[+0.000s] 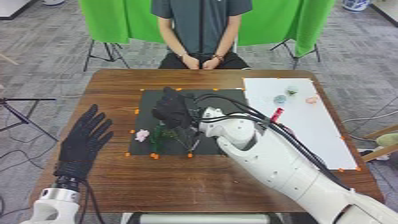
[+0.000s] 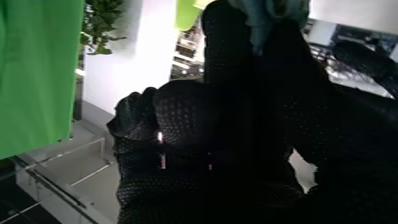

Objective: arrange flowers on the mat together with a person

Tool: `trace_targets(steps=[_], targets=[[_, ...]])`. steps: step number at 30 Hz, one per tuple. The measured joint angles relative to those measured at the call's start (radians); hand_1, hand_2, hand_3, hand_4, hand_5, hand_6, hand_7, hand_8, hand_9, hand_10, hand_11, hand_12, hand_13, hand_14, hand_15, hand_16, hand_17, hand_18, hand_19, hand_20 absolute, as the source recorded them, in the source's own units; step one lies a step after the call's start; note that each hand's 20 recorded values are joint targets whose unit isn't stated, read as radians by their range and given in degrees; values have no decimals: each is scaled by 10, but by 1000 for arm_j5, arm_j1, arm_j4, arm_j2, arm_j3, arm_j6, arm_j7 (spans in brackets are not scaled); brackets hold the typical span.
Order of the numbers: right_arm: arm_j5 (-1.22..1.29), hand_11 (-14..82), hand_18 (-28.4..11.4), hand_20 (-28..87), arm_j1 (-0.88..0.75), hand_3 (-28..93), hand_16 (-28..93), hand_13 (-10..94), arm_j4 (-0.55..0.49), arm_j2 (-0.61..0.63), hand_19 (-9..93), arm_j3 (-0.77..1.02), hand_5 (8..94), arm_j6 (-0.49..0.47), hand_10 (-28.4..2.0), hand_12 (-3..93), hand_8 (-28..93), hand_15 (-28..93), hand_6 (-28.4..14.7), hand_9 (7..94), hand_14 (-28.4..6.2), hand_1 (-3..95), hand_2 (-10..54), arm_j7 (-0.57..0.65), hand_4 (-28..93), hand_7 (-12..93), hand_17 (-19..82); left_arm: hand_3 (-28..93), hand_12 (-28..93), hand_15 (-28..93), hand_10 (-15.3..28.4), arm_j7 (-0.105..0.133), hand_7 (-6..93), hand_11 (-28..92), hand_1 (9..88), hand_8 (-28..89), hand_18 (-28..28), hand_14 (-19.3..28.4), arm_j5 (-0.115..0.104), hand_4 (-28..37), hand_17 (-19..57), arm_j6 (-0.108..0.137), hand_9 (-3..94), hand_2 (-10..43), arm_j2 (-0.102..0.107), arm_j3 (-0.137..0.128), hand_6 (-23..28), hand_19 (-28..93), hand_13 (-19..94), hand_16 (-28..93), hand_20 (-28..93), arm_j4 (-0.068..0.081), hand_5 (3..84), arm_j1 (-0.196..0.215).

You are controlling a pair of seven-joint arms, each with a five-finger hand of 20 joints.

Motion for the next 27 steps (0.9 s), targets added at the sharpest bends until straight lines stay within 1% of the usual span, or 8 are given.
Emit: trace_targets(steps=[4,8,17,21,24,27], targets=[[-17,111,-180,520,0,769,271,693,-1,0,883,4,714,-20,-56,445,-18,767,36,827,-58,483,-95,3,-283,398,327,693,179,93,68,0,217,152,246,-133,186,80,0,-283,-118,0,195,-13,2,0,-18,355,204,100,114,0,225,0],[-20,116,-178,525,-1,754,270,681,-10,4,875,6,683,-51,-56,439,-44,767,37,812,-56,474,-95,4,-283,424,320,693,173,107,81,1,206,166,256,-124,188,88,0,-282,-121,0,193,-13,2,0,-3,359,194,92,113,-1,235,1],[-42,122,-173,529,-4,729,267,660,-17,4,858,18,638,-77,-52,429,-81,766,44,785,-55,478,-95,3,-283,468,309,688,162,146,97,1,190,182,271,-109,193,108,0,-272,-129,-1,186,-10,0,-1,21,365,172,66,109,-1,253,2],[-48,138,-173,531,-4,735,265,656,-17,5,854,20,631,-86,-56,419,-84,767,42,772,-55,472,-95,3,-283,472,305,688,160,150,96,1,185,183,271,-107,193,108,0,-271,-129,-2,186,-10,0,-1,18,366,171,63,108,-1,253,2],[-50,174,-174,533,-4,736,261,646,-20,7,848,22,620,-97,-60,393,-80,766,39,747,-56,461,-95,3,-283,467,300,688,158,150,95,0,186,183,270,-106,193,107,0,-273,-129,-2,186,-11,-1,-2,16,366,172,60,107,-1,251,2],[-50,247,-176,531,-8,753,253,631,-41,14,838,32,599,-126,-68,332,-80,762,34,702,-58,428,-95,5,-283,460,290,688,157,149,95,0,187,182,270,-106,193,110,0,-273,-130,-2,186,-11,-4,-3,17,367,170,59,107,-1,252,3]])
